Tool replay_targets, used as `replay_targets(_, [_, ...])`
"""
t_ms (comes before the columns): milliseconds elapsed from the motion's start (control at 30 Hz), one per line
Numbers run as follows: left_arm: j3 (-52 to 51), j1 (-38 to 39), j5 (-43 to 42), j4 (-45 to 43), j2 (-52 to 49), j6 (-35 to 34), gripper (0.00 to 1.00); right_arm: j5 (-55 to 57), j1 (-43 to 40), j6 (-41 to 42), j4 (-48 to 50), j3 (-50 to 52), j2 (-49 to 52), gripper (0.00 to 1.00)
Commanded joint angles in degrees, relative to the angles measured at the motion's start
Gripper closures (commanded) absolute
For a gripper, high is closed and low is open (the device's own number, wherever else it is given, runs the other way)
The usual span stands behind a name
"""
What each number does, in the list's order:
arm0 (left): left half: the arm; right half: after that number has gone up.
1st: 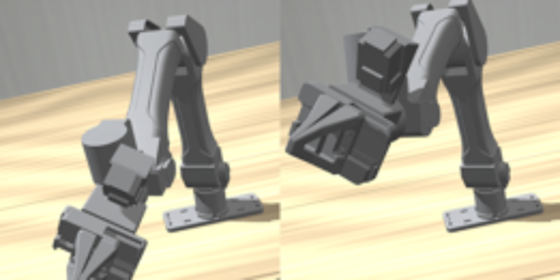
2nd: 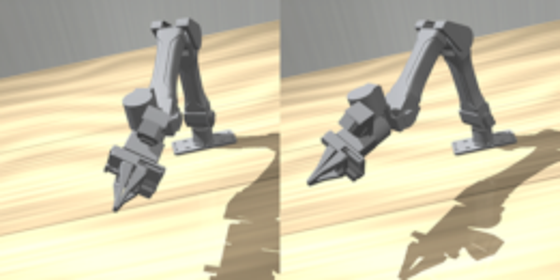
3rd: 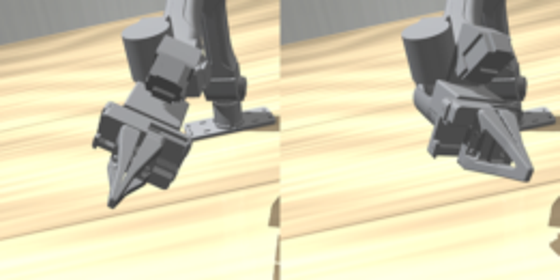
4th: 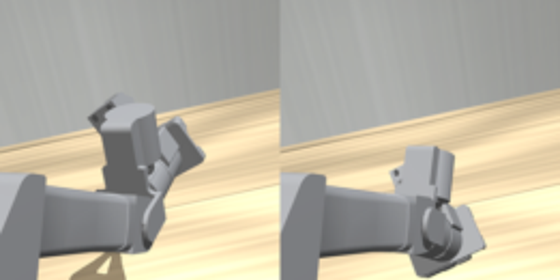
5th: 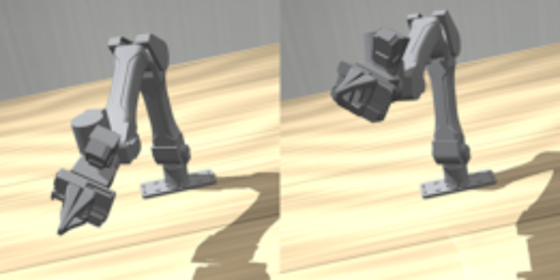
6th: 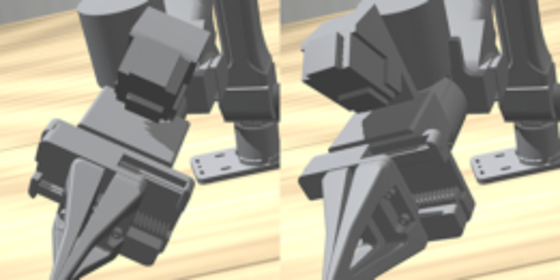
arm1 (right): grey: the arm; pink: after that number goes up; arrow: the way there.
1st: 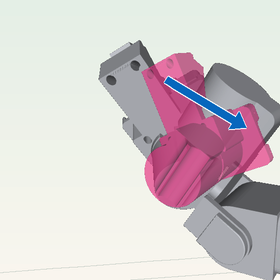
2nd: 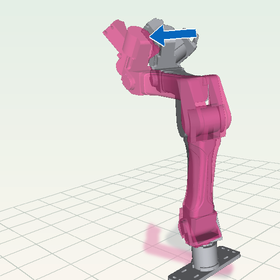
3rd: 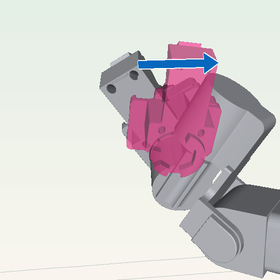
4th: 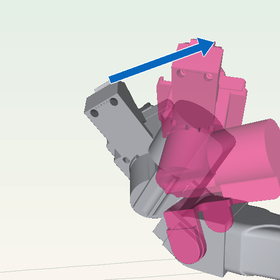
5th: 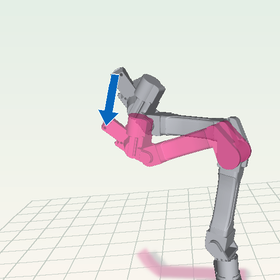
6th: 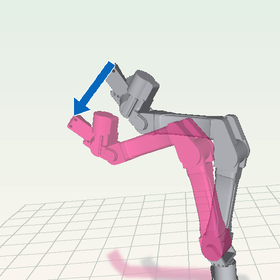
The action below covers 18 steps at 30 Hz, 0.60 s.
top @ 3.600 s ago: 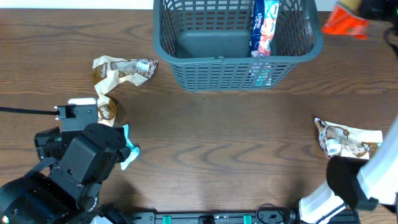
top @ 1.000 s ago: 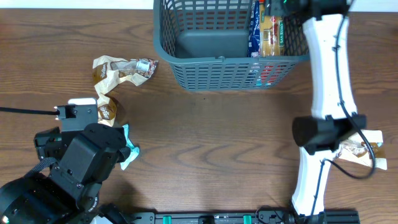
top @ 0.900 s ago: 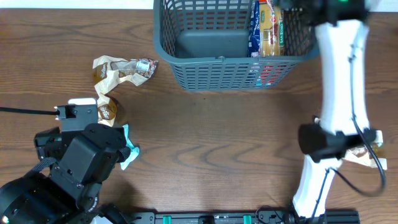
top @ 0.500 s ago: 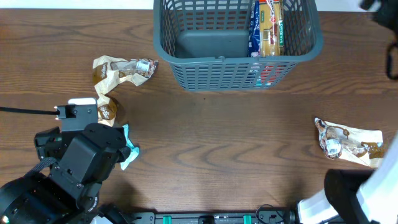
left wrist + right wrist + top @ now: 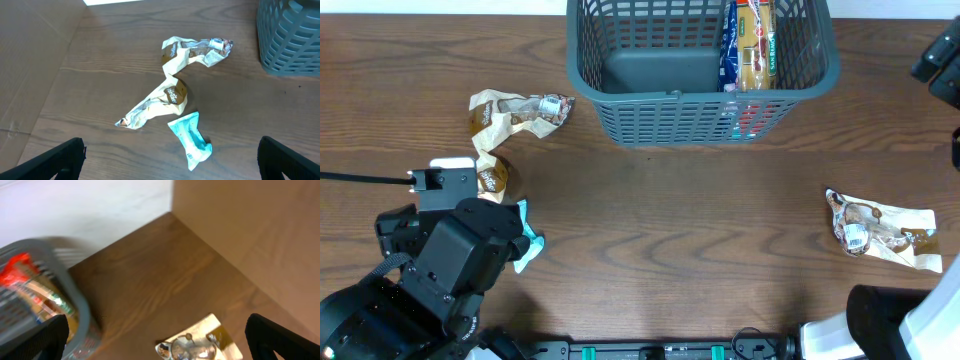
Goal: Pack container
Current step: 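Open the right gripper and move it to the right PanTree bag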
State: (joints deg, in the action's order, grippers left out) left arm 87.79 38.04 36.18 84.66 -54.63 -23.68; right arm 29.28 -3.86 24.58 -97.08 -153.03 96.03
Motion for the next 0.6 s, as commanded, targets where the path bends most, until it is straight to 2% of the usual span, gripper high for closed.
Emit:
replay_targets(0, [0.5,0.0,0.3,0.1,0.0,0.5,0.01,8.3,-1.5,12.4,-0.2,4.2,-3.3,0.01])
replay_targets(200, [0.5,0.0,0.3,0.1,0.0,0.5,0.01,8.9,-7.7,23.2,-0.2,15.3,-10.5,0.01])
replay_targets(433, [0.5,0.0,0.3,0.1,0.0,0.5,0.01,5.1,-16.5,28.0,-0.2,37.2,-21.4,0.01])
replay_targets(567, [0.5,0.0,0.3,0.0,0.0,0.5,0.01,4.8,-19.5,34.8,0.1,50.3,-25.9,0.01])
